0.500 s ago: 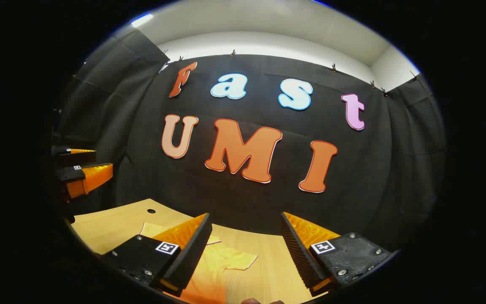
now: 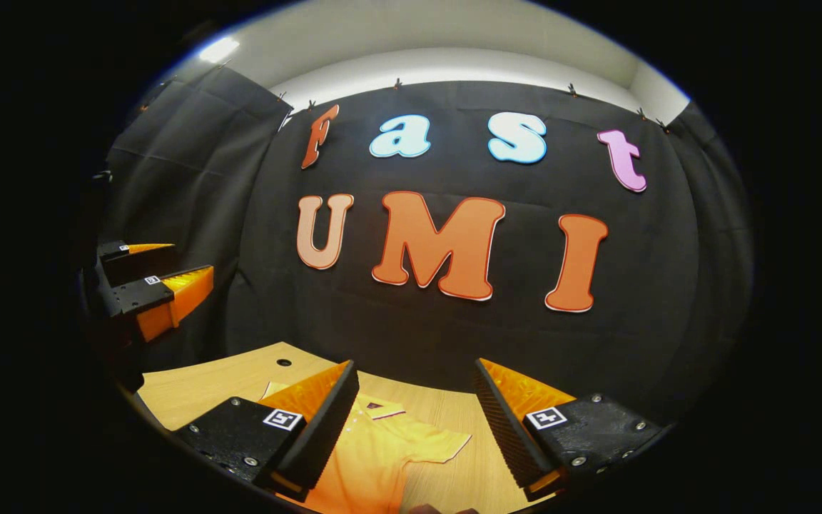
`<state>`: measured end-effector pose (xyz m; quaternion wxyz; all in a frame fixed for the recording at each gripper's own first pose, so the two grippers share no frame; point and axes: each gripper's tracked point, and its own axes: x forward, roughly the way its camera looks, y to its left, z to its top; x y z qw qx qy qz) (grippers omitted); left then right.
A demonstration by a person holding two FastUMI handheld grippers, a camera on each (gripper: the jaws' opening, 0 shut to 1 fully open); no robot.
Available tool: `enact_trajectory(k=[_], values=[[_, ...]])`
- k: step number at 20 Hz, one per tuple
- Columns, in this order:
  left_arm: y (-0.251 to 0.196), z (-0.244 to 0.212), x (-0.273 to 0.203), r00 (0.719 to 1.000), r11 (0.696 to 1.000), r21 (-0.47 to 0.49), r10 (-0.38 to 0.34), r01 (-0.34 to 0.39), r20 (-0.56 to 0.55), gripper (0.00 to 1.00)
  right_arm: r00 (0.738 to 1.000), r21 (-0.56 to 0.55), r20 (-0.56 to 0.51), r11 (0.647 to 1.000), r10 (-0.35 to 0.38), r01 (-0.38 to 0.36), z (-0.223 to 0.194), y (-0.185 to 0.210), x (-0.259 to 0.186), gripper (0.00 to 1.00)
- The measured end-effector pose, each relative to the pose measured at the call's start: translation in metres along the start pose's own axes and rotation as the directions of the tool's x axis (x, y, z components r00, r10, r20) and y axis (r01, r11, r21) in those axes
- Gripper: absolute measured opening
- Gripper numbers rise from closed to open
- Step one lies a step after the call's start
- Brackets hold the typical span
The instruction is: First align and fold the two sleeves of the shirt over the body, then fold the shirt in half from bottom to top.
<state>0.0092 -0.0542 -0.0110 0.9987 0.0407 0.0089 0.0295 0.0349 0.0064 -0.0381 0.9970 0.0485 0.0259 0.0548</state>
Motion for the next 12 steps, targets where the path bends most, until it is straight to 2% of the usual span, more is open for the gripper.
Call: enact_trajectory(k=[2,7,12], values=[[-0.008,-0.006,0.003,0.999,0.999,-0.006,-0.046,0.046,-0.015,0.98,1.0,0.033,-0.02,0.999,-0.014,0.014,-0.002,-0.003,-0.001,0.98],[0.006,0.0,0.019,0.994,0.994,0.013,-0.105,0.105,0.005,0.97,0.992,0.056,-0.048,0.991,-0.118,0.121,-0.003,-0.011,0.004,0.98],[0.025,-0.004,0.023,0.988,0.988,0.002,-0.156,0.156,0.014,0.97,0.971,0.064,-0.154,0.979,-0.183,0.194,-0.029,-0.015,0.019,0.98]])
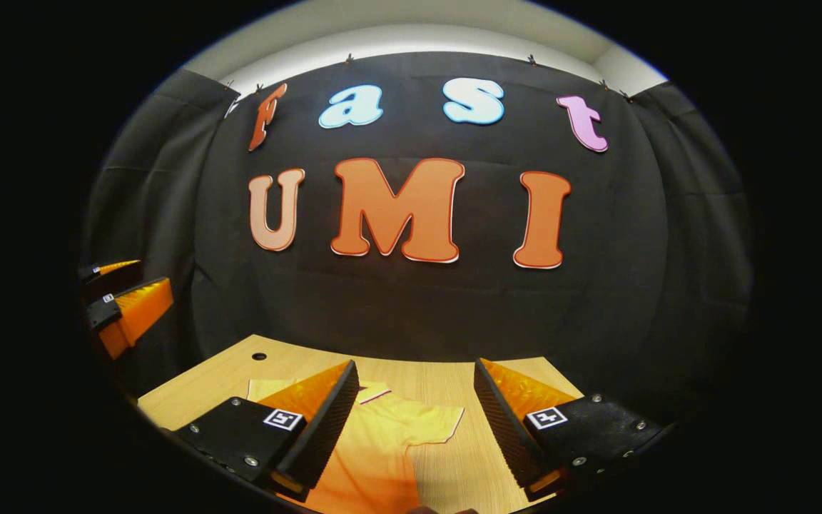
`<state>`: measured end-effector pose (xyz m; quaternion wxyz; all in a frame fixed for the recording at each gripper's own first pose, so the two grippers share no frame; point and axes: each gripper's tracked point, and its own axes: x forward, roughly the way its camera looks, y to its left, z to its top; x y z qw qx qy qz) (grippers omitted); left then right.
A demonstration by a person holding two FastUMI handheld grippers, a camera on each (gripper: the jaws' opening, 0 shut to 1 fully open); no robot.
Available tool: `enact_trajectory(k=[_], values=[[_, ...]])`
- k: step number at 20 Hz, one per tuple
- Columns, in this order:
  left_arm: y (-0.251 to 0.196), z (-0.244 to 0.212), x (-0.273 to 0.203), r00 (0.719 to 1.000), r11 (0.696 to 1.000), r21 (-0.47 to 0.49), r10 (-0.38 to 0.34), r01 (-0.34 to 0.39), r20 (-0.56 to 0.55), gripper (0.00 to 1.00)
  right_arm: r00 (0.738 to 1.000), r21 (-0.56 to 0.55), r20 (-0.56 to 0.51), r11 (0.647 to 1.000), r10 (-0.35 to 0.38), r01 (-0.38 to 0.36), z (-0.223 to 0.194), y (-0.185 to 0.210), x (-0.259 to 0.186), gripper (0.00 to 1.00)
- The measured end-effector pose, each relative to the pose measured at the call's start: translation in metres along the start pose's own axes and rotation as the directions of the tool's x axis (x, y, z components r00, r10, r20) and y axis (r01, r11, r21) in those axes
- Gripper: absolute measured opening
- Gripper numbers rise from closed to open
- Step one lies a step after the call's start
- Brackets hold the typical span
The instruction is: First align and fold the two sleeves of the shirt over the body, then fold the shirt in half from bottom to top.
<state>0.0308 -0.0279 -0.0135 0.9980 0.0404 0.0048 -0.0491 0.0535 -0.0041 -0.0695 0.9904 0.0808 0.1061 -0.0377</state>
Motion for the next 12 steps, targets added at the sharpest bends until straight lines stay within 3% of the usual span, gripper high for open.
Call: enact_trajectory(k=[7,12], values=[[0.037,0.004,0.016,0.996,0.998,0.017,-0.062,0.062,0.061,0.96,0.983,0.037,-0.158,0.994,-0.099,0.106,-0.036,0.0,0.044,0.98],[0.059,-0.002,0.026,0.993,0.995,0.032,-0.096,0.094,0.072,0.96,0.944,0.039,-0.304,0.989,-0.126,0.145,-0.076,-0.001,0.082,0.98]])
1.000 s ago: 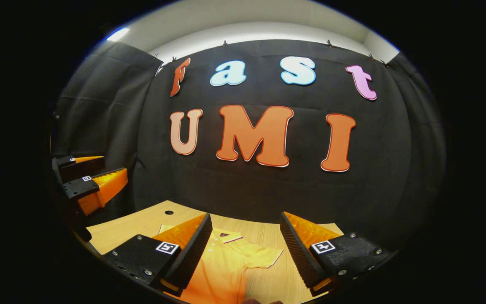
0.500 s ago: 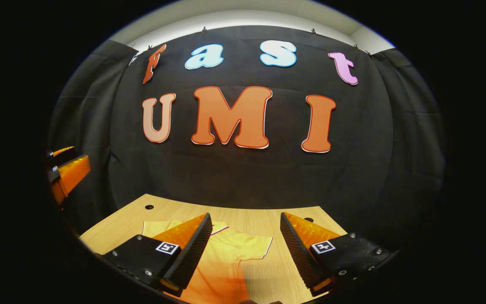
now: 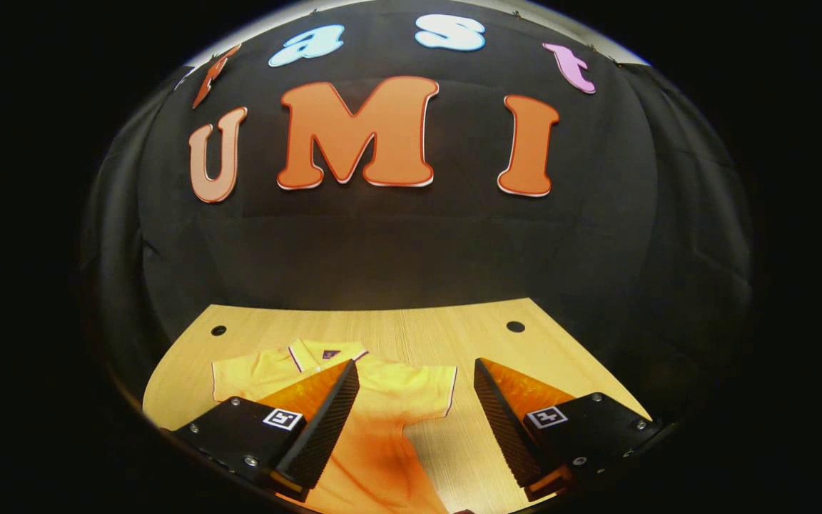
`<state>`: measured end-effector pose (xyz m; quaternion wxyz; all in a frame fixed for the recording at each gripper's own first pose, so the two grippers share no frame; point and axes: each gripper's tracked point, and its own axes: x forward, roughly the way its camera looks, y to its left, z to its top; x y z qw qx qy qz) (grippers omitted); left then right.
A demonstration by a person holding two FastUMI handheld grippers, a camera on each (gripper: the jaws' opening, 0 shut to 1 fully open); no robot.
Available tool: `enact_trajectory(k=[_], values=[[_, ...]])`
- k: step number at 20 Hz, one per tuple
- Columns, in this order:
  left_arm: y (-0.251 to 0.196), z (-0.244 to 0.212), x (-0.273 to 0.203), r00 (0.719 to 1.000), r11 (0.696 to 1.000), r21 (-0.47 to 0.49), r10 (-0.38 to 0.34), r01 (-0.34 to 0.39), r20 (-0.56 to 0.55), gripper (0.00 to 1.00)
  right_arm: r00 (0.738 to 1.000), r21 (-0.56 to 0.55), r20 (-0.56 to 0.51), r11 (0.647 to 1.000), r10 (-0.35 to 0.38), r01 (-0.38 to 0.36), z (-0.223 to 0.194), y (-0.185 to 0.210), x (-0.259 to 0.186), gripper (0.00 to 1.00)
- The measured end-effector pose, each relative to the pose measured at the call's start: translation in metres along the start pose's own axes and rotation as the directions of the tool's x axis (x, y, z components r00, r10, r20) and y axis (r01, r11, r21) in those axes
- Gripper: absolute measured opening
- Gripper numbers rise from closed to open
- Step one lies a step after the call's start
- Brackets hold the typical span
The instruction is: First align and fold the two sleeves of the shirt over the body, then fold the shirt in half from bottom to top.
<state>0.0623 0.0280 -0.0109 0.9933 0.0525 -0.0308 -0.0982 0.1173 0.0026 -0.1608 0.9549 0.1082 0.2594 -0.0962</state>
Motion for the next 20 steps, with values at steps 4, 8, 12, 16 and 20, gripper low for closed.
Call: enact_trajectory(k=[4,8,12,16,20], values=[[0.017,-0.005,0.004,0.996,0.996,0.021,0.082,-0.082,-0.023,0.96,0.986,0.032,-0.163,0.999,0.022,-0.017,-0.032,-0.003,0.038,0.99],[0.024,-0.012,0.001,0.978,0.98,0.038,0.197,-0.195,-0.068,0.96,0.946,0.065,-0.32,0.998,0.045,-0.026,-0.065,-0.018,0.082,0.98],[0.024,-0.032,-0.008,0.949,0.961,0.077,0.275,-0.266,-0.153,0.96,0.877,0.078,-0.474,0.996,0.083,-0.053,-0.102,-0.023,0.126,0.98],[0.015,-0.047,-0.021,0.916,0.943,0.141,0.328,-0.302,-0.231,0.96,0.822,0.077,-0.56,0.994,0.102,-0.071,-0.122,-0.027,0.164,0.96],[0.006,-0.063,-0.032,0.88,0.932,0.154,0.361,-0.328,-0.31,0.96,0.754,0.092,-0.648,0.994,0.105,-0.059,-0.143,-0.033,0.191,0.96]])
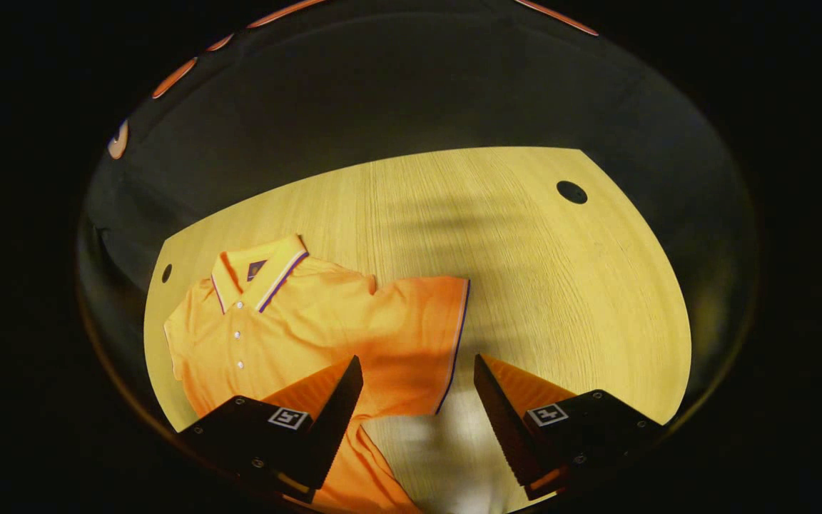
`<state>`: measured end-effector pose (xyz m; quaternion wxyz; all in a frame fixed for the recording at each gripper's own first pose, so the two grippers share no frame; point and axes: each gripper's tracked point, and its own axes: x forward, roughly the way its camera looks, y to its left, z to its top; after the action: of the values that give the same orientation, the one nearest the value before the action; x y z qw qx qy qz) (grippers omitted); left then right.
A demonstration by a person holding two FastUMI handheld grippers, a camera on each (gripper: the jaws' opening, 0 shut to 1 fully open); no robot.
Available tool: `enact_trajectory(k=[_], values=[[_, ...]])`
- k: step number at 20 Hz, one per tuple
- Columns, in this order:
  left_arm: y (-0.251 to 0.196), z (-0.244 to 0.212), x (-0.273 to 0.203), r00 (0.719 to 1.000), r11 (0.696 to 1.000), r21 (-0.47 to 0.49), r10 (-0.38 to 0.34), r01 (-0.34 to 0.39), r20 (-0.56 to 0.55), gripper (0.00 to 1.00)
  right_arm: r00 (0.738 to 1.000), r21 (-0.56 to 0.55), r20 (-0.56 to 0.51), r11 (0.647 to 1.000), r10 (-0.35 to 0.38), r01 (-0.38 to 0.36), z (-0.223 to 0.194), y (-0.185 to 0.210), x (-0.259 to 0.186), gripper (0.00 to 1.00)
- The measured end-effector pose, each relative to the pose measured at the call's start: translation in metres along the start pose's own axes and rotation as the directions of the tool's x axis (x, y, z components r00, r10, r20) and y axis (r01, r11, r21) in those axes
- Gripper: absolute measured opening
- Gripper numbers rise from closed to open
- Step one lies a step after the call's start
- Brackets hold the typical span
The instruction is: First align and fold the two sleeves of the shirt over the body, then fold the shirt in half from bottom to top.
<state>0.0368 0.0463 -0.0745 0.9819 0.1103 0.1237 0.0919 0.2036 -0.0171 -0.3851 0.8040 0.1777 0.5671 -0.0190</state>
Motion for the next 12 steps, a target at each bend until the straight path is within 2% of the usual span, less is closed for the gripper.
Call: enact_trajectory(k=[4,7,9,12], values=[[0.0,-0.005,-0.012,0.999,0.999,0.013,0.04,-0.04,-0.037,0.97,0.994,0.01,-0.107,1.0,0.014,-0.013,-0.006,-0.001,0.026,0.95],[0.0,-0.008,-0.017,0.996,0.998,0.016,0.064,-0.063,-0.058,0.97,0.985,-0.018,-0.168,1.0,-0.022,0.019,-0.012,-0.006,0.043,0.94],[-0.001,-0.018,-0.019,0.993,0.997,-0.003,0.074,-0.074,-0.095,0.97,0.974,-0.008,-0.225,1.0,-0.014,0.013,-0.022,0.003,0.046,0.94],[-0.002,-0.025,-0.023,0.988,0.995,-0.025,0.088,-0.092,-0.13,0.97,0.974,-0.035,-0.213,0.997,-0.077,0.071,-0.015,0.001,0.052,0.92]])
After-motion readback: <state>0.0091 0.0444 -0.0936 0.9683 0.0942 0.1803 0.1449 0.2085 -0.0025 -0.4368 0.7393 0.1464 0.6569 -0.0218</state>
